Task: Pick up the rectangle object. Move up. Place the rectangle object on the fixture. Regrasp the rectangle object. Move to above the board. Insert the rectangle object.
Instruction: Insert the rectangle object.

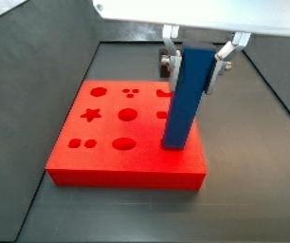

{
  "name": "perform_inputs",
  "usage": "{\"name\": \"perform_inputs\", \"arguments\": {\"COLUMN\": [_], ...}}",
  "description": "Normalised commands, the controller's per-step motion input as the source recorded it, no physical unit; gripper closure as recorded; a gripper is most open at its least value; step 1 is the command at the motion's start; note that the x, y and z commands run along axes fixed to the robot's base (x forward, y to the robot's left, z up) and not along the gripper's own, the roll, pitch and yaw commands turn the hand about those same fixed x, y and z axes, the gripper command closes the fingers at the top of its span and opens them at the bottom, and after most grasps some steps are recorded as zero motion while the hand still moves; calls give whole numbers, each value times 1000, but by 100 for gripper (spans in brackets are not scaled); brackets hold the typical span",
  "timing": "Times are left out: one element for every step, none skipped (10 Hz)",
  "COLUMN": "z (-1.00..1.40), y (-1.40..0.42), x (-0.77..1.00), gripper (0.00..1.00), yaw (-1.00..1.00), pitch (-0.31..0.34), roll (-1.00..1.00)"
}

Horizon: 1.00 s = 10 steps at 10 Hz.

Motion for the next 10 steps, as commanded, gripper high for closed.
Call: {"name": "perform_inputs", "arguments": {"z": [0,0,-6,-31,-114,-37,0,0,0,0], "y": [117,0,-51,-54,0,0,0,0,0,0], "x": [0,-26,-60,-57,-26,-134,-31,-77,-31,-134], "gripper": [100,100,100,100,100,100,100,100,100,100], "yaw": [226,123,9,9,40,197,171,134,109,106], "pitch": [-227,-173,-96,-90,-97,-203,-369,-454,-299,-156], "roll": [-19,-6,0,0,0,0,0,0,0,0]}}
